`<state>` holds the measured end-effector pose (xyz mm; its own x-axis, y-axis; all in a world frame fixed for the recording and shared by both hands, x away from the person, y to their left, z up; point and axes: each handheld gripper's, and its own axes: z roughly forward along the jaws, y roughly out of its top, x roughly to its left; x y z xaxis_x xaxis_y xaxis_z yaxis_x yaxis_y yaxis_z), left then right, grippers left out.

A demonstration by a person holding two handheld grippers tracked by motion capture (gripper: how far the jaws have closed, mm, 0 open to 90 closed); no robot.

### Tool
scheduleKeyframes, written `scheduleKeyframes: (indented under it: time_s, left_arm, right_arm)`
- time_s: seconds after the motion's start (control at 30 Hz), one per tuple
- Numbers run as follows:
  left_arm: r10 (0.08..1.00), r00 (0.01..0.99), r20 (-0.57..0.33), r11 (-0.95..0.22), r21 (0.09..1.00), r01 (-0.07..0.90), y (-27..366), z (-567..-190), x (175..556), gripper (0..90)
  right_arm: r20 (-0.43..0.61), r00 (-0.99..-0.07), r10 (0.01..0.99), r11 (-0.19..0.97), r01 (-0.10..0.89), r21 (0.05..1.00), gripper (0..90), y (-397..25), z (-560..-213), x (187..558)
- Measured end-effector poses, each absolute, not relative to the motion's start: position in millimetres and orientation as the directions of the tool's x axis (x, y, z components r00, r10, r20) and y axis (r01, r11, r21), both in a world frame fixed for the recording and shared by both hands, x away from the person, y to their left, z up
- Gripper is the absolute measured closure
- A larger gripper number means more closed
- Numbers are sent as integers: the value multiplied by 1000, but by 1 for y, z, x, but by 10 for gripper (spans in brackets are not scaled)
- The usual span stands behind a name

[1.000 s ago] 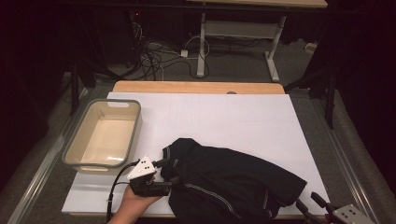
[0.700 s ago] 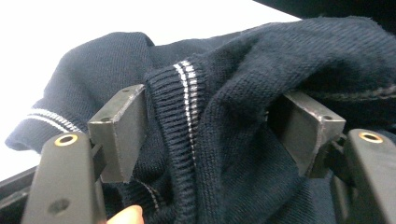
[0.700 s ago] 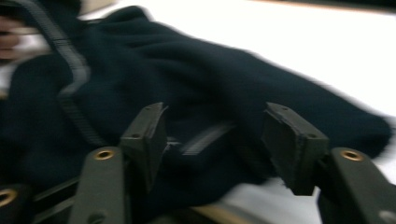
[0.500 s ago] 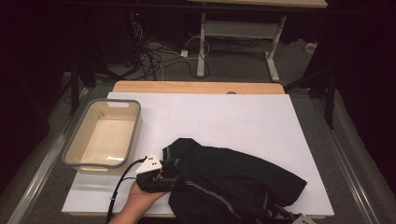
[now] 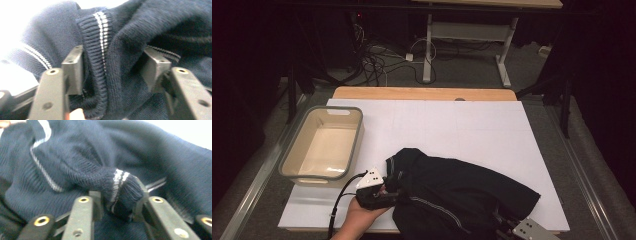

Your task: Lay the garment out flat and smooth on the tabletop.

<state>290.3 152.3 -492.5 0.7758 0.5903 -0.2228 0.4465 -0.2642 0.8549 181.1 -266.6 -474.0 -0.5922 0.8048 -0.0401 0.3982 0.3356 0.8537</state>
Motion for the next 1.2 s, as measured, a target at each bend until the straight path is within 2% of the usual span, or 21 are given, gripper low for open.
scheduleKeyframes:
  time_s: [0.13,0.23,0.47,0.63,0.73,0.87,0.97,1.03,1.07,1.1,1.2]
  left_arm:
    - [589,790,-170,-283,872,399,150,-491,285,658]
    - [591,790,-162,-269,884,383,150,-490,282,719]
    - [606,785,-128,-216,923,317,154,-468,270,732]
    - [585,791,-181,-149,934,324,159,-455,259,730]
    - [587,795,-152,-130,952,278,158,-443,247,731]
    - [616,781,-103,-107,971,213,156,-427,240,731]
    - [629,773,-86,-118,972,205,149,-419,254,731]
    - [641,759,-115,-104,966,235,143,-418,271,731]
    - [647,752,-125,-105,963,249,139,-418,281,731]
    - [656,744,-128,-109,959,261,135,-419,292,731]
    - [676,719,-161,-95,949,302,124,-425,329,732]
  right_arm:
    - [-56,-561,826,298,351,888,772,-273,-464,185]
    - [-54,-541,839,272,331,904,779,-279,-459,188]
    - [-44,-538,842,239,299,924,779,-286,-449,193]
    - [-31,-522,852,198,268,943,778,-289,-439,193]
    - [-9,-529,848,152,227,962,778,-289,-429,192]
    - [-32,-515,857,139,172,975,779,-286,-413,192]
    - [-53,-503,863,143,141,980,778,-286,-404,201]
    - [-59,-494,867,147,142,979,779,-286,-401,215]
    - [-52,-489,870,147,157,977,778,-285,-400,236]
    - [-52,-489,870,147,157,977,778,-285,-400,236]
    - [-31,-479,877,149,210,966,777,-283,-403,280]
